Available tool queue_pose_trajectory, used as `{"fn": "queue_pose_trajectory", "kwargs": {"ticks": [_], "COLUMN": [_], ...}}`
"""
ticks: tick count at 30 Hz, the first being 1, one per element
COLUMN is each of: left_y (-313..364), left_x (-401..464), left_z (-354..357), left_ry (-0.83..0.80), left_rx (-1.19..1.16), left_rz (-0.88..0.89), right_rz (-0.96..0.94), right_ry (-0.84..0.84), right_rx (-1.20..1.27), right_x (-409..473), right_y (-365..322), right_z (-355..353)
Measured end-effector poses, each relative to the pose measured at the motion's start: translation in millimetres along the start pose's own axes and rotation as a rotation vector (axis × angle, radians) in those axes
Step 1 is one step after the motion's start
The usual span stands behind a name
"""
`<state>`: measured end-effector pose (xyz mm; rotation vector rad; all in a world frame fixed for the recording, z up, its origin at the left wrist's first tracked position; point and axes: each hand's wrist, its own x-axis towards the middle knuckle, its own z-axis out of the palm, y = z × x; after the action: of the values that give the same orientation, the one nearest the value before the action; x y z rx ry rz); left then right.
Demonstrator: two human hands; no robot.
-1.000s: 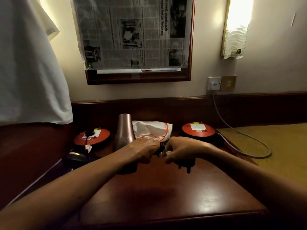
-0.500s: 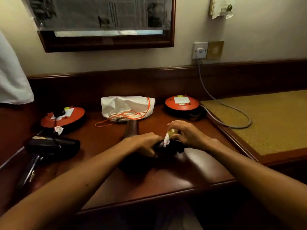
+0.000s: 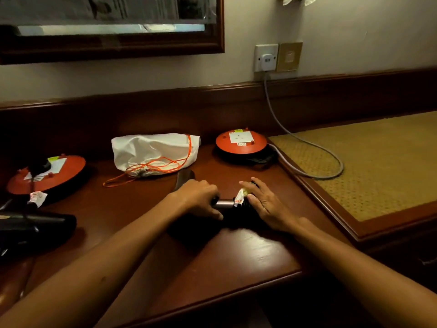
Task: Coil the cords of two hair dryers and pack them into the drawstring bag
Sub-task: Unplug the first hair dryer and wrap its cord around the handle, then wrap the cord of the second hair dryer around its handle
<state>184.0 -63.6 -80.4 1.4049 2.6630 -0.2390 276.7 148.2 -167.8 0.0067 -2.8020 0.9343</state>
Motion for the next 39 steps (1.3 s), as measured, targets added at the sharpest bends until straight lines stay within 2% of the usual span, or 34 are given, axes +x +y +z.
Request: {"fn": "queue_pose_trajectory", "kwargs": {"ticks": [5,9,16,18,24,29,39], "left_y": [-5,-13,-28,-34,-41,-65,-190], "left_x": [-9,-17,-35,-42,-76,-114,-188], "left_z": [-2,0,5,6,9,4,5], "left_ry": [0.101,0.117,0.255,0.303,0.405,0.442,0.473], "left_rx": [-0.248,-0.326,-0.414,-0.422,-0.456,-0.499,-0.412], "left_rz": [-0.045,-0.076,-0.171,-0.191,-0.260,-0.280,-0.723], "right_rz": [-0.023,-0.011,0.074,0.103,0.101,0.049,-0.289], "right_ry": [0.003,0.086,0.342,0.368,0.332,0.235,0.134], "right_rx": [0.115,0.172,-0.158,-0.248,-0.496,-0.530,-0.399], "right_x": [-3,-8,-9,-9,-7,28,126], "right_y": [-7,-10,-25,-33,-68,-121,-238], "right_z": [-4,-4,-9,-12,-14,-4,94]}}
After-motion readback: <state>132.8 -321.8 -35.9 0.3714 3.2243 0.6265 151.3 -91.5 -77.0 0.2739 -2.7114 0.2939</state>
